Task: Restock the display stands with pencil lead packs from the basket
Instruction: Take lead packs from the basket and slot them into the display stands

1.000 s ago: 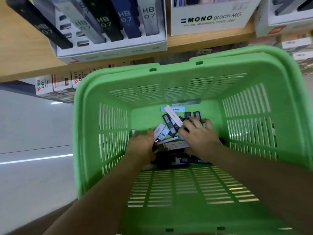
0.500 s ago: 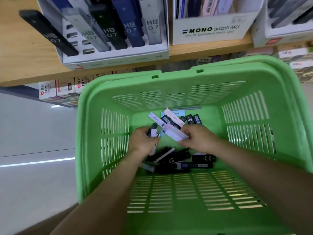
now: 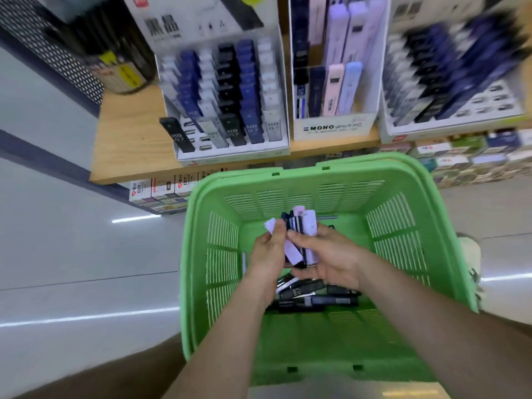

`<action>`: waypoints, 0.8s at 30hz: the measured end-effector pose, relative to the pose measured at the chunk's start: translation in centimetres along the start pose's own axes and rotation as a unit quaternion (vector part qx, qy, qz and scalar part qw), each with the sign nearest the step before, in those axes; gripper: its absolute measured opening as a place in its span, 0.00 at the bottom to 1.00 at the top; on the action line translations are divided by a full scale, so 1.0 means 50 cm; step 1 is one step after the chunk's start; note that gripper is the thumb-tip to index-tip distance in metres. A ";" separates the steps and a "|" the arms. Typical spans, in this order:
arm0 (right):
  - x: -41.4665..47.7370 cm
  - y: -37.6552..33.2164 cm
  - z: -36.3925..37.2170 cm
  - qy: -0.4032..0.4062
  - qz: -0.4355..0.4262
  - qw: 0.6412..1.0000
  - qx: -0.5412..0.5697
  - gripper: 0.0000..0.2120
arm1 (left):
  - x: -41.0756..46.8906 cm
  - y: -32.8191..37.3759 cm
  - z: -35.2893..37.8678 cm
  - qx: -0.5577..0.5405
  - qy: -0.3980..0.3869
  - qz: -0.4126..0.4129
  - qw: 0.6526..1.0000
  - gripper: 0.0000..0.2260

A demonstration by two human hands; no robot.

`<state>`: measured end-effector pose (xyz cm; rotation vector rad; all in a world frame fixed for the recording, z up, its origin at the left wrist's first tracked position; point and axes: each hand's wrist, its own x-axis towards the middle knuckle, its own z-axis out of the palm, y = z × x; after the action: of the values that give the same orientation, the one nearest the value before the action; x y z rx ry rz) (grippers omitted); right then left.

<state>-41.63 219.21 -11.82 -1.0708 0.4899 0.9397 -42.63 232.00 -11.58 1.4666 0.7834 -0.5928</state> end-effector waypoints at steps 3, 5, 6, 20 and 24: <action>-0.049 -0.024 0.017 0.018 -0.035 0.999 0.004 0.17 | -0.056 0.031 -0.001 -0.010 -0.023 0.027 0.999 0.16; -0.082 -0.041 0.033 0.024 -0.056 0.998 0.000 0.11 | -0.094 0.054 -0.003 -0.003 -0.043 0.044 0.998 0.14; -0.099 -0.051 0.042 0.031 -0.066 0.997 -0.001 0.08 | -0.111 0.065 -0.004 0.009 -0.047 0.059 0.997 0.13; -0.337 -0.287 0.115 0.054 -0.168 0.983 -0.057 0.07 | -0.298 0.303 -0.045 0.126 -0.140 0.200 0.962 0.19; -0.398 -0.388 0.139 0.038 -0.209 0.972 -0.097 0.06 | -0.329 0.389 -0.052 0.170 -0.161 0.268 0.934 0.12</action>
<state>-36.68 214.18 15.95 -1.3291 0.2218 0.5814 -38.28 233.56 13.60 1.7494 0.0039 -0.5397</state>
